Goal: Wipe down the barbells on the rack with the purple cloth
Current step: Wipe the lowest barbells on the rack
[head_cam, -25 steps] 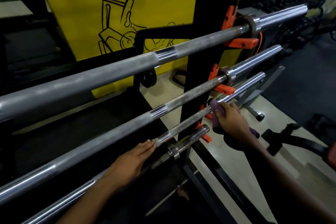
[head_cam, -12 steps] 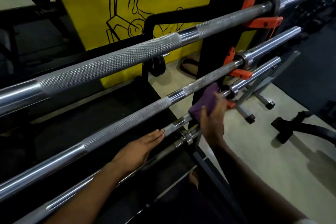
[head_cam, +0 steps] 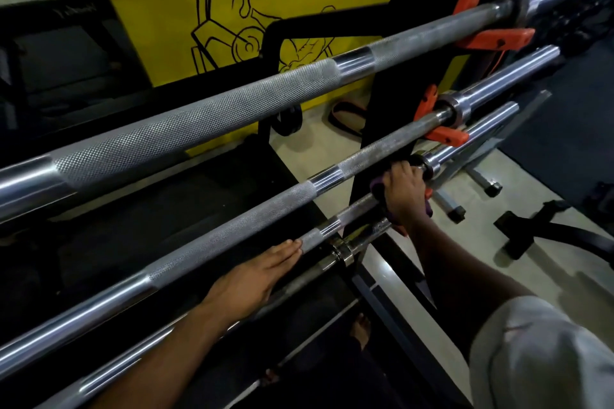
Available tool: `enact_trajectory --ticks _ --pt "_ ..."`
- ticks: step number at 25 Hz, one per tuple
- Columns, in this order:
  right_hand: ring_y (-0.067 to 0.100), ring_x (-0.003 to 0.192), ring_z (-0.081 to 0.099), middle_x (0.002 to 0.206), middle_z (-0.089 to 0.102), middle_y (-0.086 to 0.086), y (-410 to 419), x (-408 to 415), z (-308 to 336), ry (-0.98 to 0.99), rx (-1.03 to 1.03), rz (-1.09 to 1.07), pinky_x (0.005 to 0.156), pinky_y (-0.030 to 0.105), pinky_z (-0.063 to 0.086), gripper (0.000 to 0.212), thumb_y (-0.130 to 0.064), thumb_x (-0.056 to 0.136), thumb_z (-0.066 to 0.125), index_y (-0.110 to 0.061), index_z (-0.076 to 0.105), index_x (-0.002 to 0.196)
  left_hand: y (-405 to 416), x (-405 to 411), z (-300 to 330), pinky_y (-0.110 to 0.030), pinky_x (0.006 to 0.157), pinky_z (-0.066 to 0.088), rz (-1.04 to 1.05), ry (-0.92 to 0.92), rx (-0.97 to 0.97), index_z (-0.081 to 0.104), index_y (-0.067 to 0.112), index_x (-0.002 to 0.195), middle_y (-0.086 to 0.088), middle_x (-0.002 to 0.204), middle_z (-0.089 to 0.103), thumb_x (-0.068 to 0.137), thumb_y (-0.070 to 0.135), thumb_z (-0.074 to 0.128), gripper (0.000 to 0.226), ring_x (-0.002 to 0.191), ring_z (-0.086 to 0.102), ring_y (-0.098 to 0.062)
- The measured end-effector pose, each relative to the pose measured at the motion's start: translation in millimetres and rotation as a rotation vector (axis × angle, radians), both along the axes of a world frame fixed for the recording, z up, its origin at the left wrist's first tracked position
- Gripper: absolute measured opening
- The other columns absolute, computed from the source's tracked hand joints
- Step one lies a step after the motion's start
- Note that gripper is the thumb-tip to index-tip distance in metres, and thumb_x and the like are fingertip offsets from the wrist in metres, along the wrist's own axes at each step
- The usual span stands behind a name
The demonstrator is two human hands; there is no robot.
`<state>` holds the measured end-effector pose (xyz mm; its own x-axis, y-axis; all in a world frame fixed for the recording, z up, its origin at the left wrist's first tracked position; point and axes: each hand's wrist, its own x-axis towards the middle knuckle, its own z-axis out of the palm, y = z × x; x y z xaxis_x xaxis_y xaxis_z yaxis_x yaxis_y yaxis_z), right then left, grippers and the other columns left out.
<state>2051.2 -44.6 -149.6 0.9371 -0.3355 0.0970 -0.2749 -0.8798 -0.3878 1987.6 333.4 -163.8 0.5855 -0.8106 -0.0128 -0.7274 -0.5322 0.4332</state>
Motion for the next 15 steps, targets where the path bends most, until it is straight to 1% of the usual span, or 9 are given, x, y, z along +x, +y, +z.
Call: enact_trajectory --ticks 2,4,6,7,9,10,13,14,15 --pt "0.029 0.117 0.045 0.122 0.051 0.006 4.6 2.3 2.9 -0.036 0.020 -0.057 0.103 0.050 0.038 0.024 -0.035 0.102 0.041 -0.018 0.052 0.115 0.0 0.4 -1.0 -0.028 0.122 0.020 -0.002 0.005 0.008 0.014 0.029 0.159 0.019 0.165 0.000 0.090 -0.003 0.051 0.084 0.151 0.001 0.000" --pt "0.030 0.123 0.044 0.125 0.052 0.007 21.9 -3.4 5.1 -0.082 0.082 -0.102 0.109 0.052 0.033 0.018 -0.032 0.100 0.048 -0.020 0.053 0.112 0.2 1.1 0.1 -0.028 0.122 0.019 0.002 -0.014 -0.005 0.016 0.028 0.159 0.017 0.166 0.003 0.090 -0.003 0.051 0.084 0.151 0.003 0.000" --pt "0.029 0.128 0.041 0.126 0.051 0.007 53.8 -20.6 -4.4 -0.085 0.077 -0.027 0.115 0.058 0.026 0.013 -0.032 0.098 0.050 -0.023 0.050 0.107 0.4 0.4 0.9 -0.027 0.122 0.019 -0.003 -0.022 -0.010 0.019 0.026 0.159 0.015 0.166 0.006 0.089 -0.002 0.052 0.082 0.151 0.004 -0.002" --pt "0.027 0.128 0.041 0.123 0.052 0.005 71.3 -31.8 -10.4 -0.077 0.053 0.029 0.116 0.060 0.023 0.013 -0.033 0.097 0.048 -0.024 0.050 0.105 -0.5 0.3 0.9 -0.027 0.123 0.019 -0.002 -0.020 -0.018 0.020 0.025 0.158 0.014 0.166 0.008 0.089 -0.003 0.052 0.082 0.151 0.005 -0.002" --pt "0.023 0.128 0.040 0.118 0.054 -0.001 100.2 -48.3 -14.9 -0.087 0.012 0.133 0.116 0.061 0.020 0.019 -0.037 0.095 0.043 -0.024 0.052 0.106 -0.8 0.3 3.0 -0.026 0.123 0.016 0.003 -0.013 -0.043 0.024 0.022 0.158 0.011 0.165 0.014 0.086 -0.006 0.053 0.082 0.151 0.006 -0.002" --pt "0.023 0.129 0.040 0.120 0.055 -0.002 105.6 -52.6 -14.6 -0.088 -0.010 0.187 0.116 0.061 0.020 0.025 -0.038 0.094 0.041 -0.024 0.053 0.111 -1.1 0.6 3.7 -0.025 0.122 0.015 0.001 -0.015 -0.054 0.026 0.021 0.157 0.010 0.165 0.016 0.086 -0.006 0.054 0.081 0.151 0.008 -0.003" --pt "0.029 0.129 0.045 0.127 0.055 0.005 79.9 -52.4 -13.3 -0.065 -0.146 0.388 0.114 0.057 0.029 0.036 -0.035 0.097 0.036 -0.018 0.054 0.123 -0.6 -1.0 4.0 -0.027 0.121 0.021 0.008 -0.006 -0.056 0.025 0.023 0.157 0.012 0.165 0.016 0.088 -0.004 0.055 0.080 0.151 0.009 -0.003" --pt "0.030 0.128 0.046 0.129 0.055 0.007 63.5 -48.5 -10.5 -0.055 -0.180 0.400 0.113 0.055 0.031 0.036 -0.034 0.098 0.035 -0.017 0.053 0.125 -1.0 -1.0 4.8 -0.029 0.121 0.023 0.010 -0.004 -0.051 0.024 0.024 0.157 0.012 0.165 0.015 0.089 0.000 0.054 0.079 0.151 0.010 -0.003" --pt "0.030 0.129 0.045 0.130 0.055 0.008 44.6 -42.8 -9.0 -0.043 -0.201 0.363 0.114 0.054 0.030 0.035 -0.032 0.099 0.036 -0.016 0.052 0.126 -1.3 -0.7 5.2 -0.030 0.121 0.025 0.009 -0.003 -0.049 0.024 0.024 0.157 0.012 0.165 0.015 0.092 0.006 0.052 0.073 0.151 0.010 -0.004"
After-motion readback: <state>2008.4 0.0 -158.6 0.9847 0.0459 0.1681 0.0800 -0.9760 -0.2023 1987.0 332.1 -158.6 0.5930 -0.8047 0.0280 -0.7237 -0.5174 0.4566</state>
